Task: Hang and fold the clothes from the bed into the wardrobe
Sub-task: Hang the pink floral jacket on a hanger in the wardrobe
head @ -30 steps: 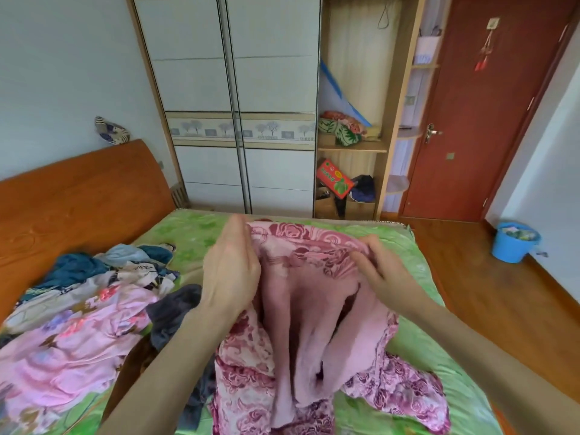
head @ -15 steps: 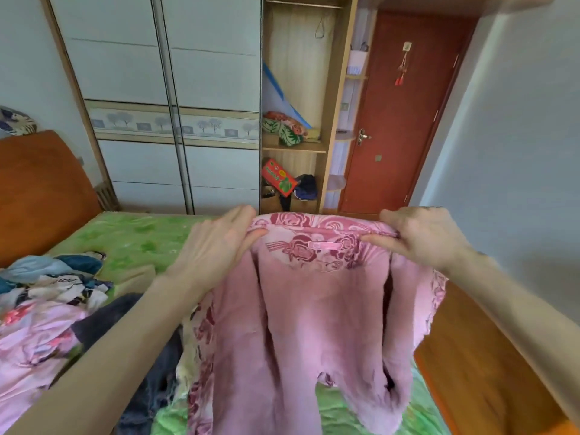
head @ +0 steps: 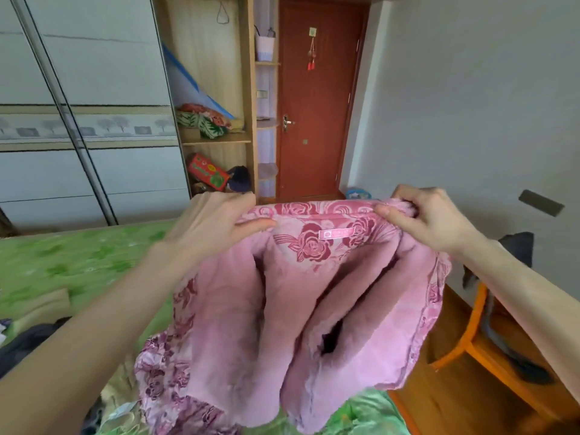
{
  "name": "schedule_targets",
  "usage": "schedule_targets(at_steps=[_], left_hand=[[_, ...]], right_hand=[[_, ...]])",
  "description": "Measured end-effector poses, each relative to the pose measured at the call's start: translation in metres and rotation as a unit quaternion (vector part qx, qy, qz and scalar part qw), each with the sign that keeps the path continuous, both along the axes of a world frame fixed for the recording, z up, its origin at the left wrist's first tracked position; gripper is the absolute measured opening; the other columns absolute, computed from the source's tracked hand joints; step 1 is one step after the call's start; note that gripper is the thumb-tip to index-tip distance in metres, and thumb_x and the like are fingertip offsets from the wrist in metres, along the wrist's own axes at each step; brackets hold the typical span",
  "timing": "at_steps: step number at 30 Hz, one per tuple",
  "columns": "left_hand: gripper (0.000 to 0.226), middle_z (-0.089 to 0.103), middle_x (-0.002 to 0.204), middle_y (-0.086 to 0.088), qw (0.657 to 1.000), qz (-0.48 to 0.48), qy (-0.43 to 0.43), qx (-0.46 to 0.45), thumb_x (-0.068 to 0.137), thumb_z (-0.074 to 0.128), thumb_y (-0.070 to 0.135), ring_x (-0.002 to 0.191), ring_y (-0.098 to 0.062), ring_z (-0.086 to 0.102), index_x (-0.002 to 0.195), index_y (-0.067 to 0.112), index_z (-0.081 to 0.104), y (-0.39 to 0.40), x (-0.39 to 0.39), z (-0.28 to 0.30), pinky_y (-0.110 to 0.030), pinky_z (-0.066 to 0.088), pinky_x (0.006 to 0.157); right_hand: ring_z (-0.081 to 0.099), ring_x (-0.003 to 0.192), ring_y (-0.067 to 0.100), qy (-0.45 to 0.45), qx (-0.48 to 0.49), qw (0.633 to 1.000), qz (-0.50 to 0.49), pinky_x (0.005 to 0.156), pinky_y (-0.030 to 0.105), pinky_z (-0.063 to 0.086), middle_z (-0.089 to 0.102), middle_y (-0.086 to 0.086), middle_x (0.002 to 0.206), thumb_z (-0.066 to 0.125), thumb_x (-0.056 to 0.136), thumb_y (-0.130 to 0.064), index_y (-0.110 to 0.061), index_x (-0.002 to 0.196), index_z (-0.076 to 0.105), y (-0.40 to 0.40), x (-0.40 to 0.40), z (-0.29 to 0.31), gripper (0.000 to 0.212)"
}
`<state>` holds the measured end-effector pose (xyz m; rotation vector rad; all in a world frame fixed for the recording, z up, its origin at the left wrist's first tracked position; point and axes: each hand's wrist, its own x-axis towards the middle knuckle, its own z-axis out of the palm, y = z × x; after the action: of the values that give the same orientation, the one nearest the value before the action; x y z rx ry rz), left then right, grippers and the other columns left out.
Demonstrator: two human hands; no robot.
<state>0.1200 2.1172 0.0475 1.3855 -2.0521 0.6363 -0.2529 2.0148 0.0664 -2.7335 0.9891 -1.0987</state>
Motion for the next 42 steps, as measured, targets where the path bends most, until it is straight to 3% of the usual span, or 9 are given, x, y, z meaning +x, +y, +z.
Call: schedule_targets(at_steps=[4,8,13,17,24,28,32,38,42], left_hand=[[0.068,0.034,0.061,0.007,0.996,-0.047,-0.071,0.0,0.097,0.039,0.077,0.05,-0.034,0.045,0.069,0.015,0.047,-0.022,-0.053,-0.003,-0.033,0.04,0.046],[0.044,0.046,0.052,-0.001,0.995,-0.043,-0.093,-0.016,0.094,0.051,0.049,0.044,-0.037,0.046,0.069,0.014,0.046,-0.047,-0.124,-0.005,-0.03,0.034,0.045],[0.045,0.052,0.057,0.001,0.996,-0.028,-0.083,-0.021,0.1,0.044,0.053,0.049,-0.039,0.057,0.078,0.014,0.05,-0.08,-0.223,-0.011,-0.028,0.028,0.048],[0.044,0.035,0.058,0.01,0.999,-0.042,-0.024,-0.018,0.102,0.041,0.056,0.049,-0.036,0.057,0.08,0.018,0.046,-0.102,-0.3,-0.022,-0.029,0.027,0.047],[0.051,0.031,0.052,0.012,0.996,-0.051,0.072,0.024,0.1,0.034,0.064,0.053,-0.037,0.057,0.081,0.018,0.044,-0.14,-0.406,-0.028,-0.033,0.032,0.048],[0.043,0.033,0.053,0.008,0.992,-0.052,0.111,0.029,0.102,0.046,0.055,0.057,-0.043,0.057,0.078,0.019,0.04,-0.161,-0.452,-0.025,-0.038,0.04,0.052],[0.038,0.037,0.057,0.003,0.987,-0.035,0.15,0.036,0.103,0.059,0.041,0.063,-0.048,0.058,0.079,0.015,0.044,-0.187,-0.491,-0.023,-0.036,0.031,0.057],[0.037,0.041,0.059,0.002,0.984,-0.016,0.174,0.02,0.103,0.061,0.038,0.058,-0.026,0.036,0.079,0.013,0.048,-0.243,-0.523,-0.032,-0.03,0.018,0.052],[0.036,0.039,0.056,0.009,0.98,0.003,0.193,0.053,0.102,0.062,0.037,0.051,-0.015,0.03,0.076,0.015,0.049,-0.29,-0.532,-0.039,-0.028,0.019,0.051]], right_hand=[[0.046,0.051,0.026,0.149,-0.07,0.986,-0.034,0.051,0.033,0.042,0.045,-0.006,0.055,0.047,0.093,-0.058,-0.03,0.074,0.042,-0.003,-0.076,0.013,0.034],[0.056,0.061,0.034,0.231,-0.096,0.966,-0.066,0.055,0.035,0.044,0.044,-0.009,0.066,0.044,0.095,-0.055,-0.031,0.082,0.034,-0.007,-0.149,0.012,0.029],[0.064,0.08,0.035,0.182,-0.03,0.975,-0.128,0.063,0.039,0.044,0.06,-0.005,0.086,0.039,0.099,-0.062,-0.021,0.103,0.05,-0.017,-0.251,-0.003,0.043],[0.065,0.085,0.035,0.154,-0.049,0.968,-0.192,0.062,0.038,0.04,0.058,-0.005,0.09,0.036,0.102,-0.058,-0.018,0.107,0.049,-0.013,-0.315,-0.011,0.042],[0.061,0.081,0.042,0.09,-0.003,0.946,-0.31,0.067,0.043,0.041,0.064,0.005,0.092,0.029,0.108,-0.049,-0.02,0.106,0.039,-0.022,-0.387,-0.009,0.031],[0.064,0.082,0.046,0.062,-0.034,0.934,-0.349,0.066,0.043,0.039,0.07,0.015,0.094,0.033,0.109,-0.045,-0.016,0.11,0.043,-0.038,-0.412,-0.012,0.031],[0.065,0.083,0.048,0.044,-0.037,0.928,-0.367,0.066,0.043,0.036,0.071,0.017,0.094,0.037,0.108,-0.045,-0.015,0.107,0.045,-0.062,-0.432,-0.01,0.031],[0.066,0.09,0.045,0.024,-0.016,0.933,-0.357,0.069,0.042,0.041,0.071,0.014,0.093,0.049,0.104,-0.051,-0.016,0.105,0.054,-0.125,-0.459,-0.015,0.036],[0.06,0.072,0.021,-0.055,0.05,0.958,-0.277,0.066,0.036,0.043,0.064,0.002,0.073,0.06,0.1,-0.052,-0.016,0.088,0.059,-0.176,-0.472,-0.021,0.038]])
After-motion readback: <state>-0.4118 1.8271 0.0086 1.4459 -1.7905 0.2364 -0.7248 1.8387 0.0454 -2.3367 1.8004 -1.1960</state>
